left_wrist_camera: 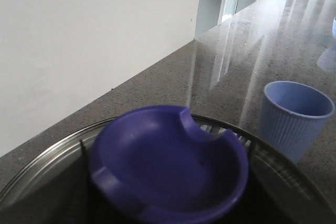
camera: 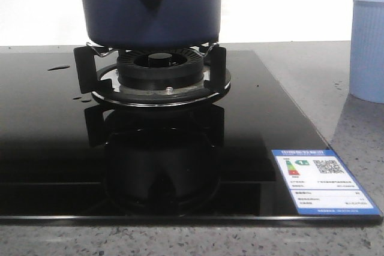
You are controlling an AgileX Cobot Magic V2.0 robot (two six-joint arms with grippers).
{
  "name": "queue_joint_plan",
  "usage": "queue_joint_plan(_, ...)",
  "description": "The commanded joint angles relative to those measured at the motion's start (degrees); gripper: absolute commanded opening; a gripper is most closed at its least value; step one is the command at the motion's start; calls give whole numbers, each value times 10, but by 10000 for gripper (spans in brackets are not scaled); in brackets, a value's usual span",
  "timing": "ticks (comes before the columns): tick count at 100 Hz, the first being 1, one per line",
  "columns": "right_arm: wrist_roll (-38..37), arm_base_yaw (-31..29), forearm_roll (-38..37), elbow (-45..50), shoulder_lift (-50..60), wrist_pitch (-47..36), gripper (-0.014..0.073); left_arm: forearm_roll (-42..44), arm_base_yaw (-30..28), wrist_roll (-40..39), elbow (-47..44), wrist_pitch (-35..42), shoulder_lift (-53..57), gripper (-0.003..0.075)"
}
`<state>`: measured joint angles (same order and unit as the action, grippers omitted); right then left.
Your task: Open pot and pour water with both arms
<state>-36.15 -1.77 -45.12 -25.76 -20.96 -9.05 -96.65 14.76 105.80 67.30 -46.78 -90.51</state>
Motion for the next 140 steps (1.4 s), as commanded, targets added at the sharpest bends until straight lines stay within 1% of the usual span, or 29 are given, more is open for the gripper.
queue_joint_plan(1, 1, -4, 7, -14, -3, -17, -66, -38, 2, 1, 18, -17, 22, 443)
queue_joint_plan(9, 1, -4, 7, -14, -3, -6, -66, -50, 2, 1, 18, -17, 24, 578)
queue_joint_plan(16, 1, -4, 7, -14, -3, 7, -66, -69, 2, 1, 18, -19, 30, 651)
queue_joint_plan(21, 1, -4, 7, -14, -3, 11, -66, -84, 1, 1, 18, -19, 37, 671)
queue_joint_plan(34, 1, -4, 7, -14, -3, 17, -66, -96, -10, 1, 18, -21, 71, 666)
queue_joint_plan(39, 1, -4, 7, -14, -3, 17, -66, -95, -18, 0, 18, -21, 90, 646)
queue_joint_plan(46, 1, -4, 7, -14, -3, 17, -66, -88, -32, -19, 17, -13, 121, 582)
queue_joint_plan(52, 1, -4, 7, -14, -3, 18, -66, -67, -45, -55, 17, 4, 148, 490)
queue_joint_plan(55, 1, -4, 7, -14, -3, 19, -66, -51, -55, -85, 17, 13, 166, 442)
queue_joint_plan(58, 1, -4, 7, -14, -3, 21, -66, -24, -63, -111, 17, 17, 180, 381)
queue_joint_plan(60, 1, -4, 7, -14, -1, 23, -66, -5, -70, -130, 17, 20, 191, 357)
queue_joint_plan(65, 1, -4, 7, -14, 2, 26, -67, 41, -85, -169, 17, 20, 216, 259)
queue_joint_plan(67, 1, -4, 7, -14, 5, 27, -68, 56, -91, -184, 17, 20, 227, 235)
queue_joint_plan(71, 1, -4, 7, -14, 12, 27, -72, 100, -101, -215, 16, 19, 249, 163)
queue_joint_plan(77, 1, -4, 7, -14, 22, 30, -74, 153, -111, -246, 6, 21, 281, 66)
queue_joint_plan(84, -2, -4, 7, -14, 35, 38, -74, 178, -118, -259, -20, 36, 323, -22)
queue_joint_plan(94, -30, -4, 7, -9, 54, 56, -74, 180, -119, -261, -80, 94, 386, -19)
queue_joint_plan(104, -51, 0, 7, 13, 72, 55, -74, 180, -119, -261, -155, 183, 456, -19)
queue_joint_plan(116, -71, 33, 7, 47, 89, 55, -74, 175, -119, -261, -251, 267, 539, -19)
queue_joint_plan(120, -80, 47, 7, 55, 90, 58, -74, 173, -119, -261, -281, 282, 565, -19)
queue_joint_plan(128, -107, 88, 7, 64, 90, 83, -74, 173, -119, -261, -330, 287, 607, -19)
queue_joint_plan(140, -108, 154, 7, 76, 90, 115, -74, 157, -119, -261, -399, 287, 658, -19)
